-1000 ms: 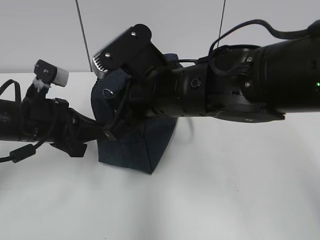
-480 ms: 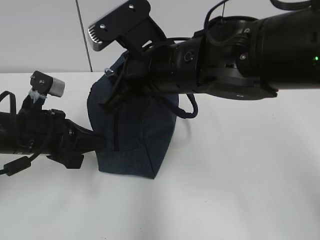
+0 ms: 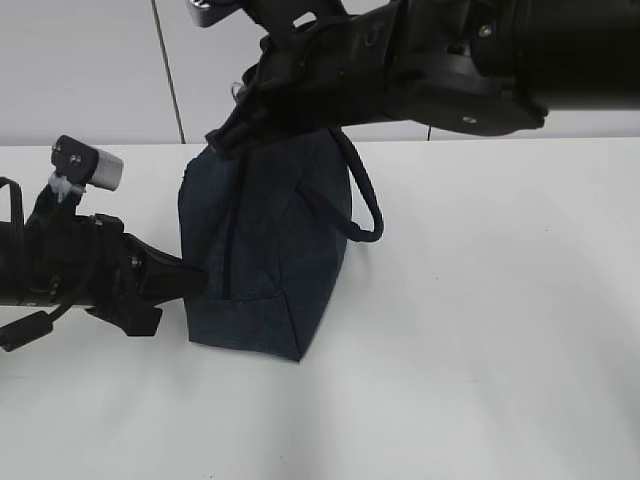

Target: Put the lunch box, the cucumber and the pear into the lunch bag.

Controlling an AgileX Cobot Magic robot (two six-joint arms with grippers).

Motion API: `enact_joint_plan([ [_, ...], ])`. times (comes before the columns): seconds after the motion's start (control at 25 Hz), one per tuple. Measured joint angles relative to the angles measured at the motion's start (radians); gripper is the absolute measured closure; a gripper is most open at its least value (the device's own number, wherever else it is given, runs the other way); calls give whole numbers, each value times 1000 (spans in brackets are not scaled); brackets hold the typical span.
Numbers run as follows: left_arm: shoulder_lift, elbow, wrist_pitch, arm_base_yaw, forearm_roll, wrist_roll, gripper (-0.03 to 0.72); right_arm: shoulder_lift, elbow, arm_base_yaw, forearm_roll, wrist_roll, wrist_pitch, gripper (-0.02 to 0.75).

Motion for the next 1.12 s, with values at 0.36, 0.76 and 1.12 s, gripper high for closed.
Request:
enact_joint_plan([
  [0.36, -7, 29, 4, 0, 0, 0, 683, 21, -11, -95, 14, 19, -51, 738],
  [0.76, -38, 46, -7, 0, 12, 0, 683, 101, -36, -214, 38, 114, -187, 738],
  [1.12, -39, 67, -9, 0, 1, 0, 683, 226, -175, -228, 38, 130, -183, 738],
])
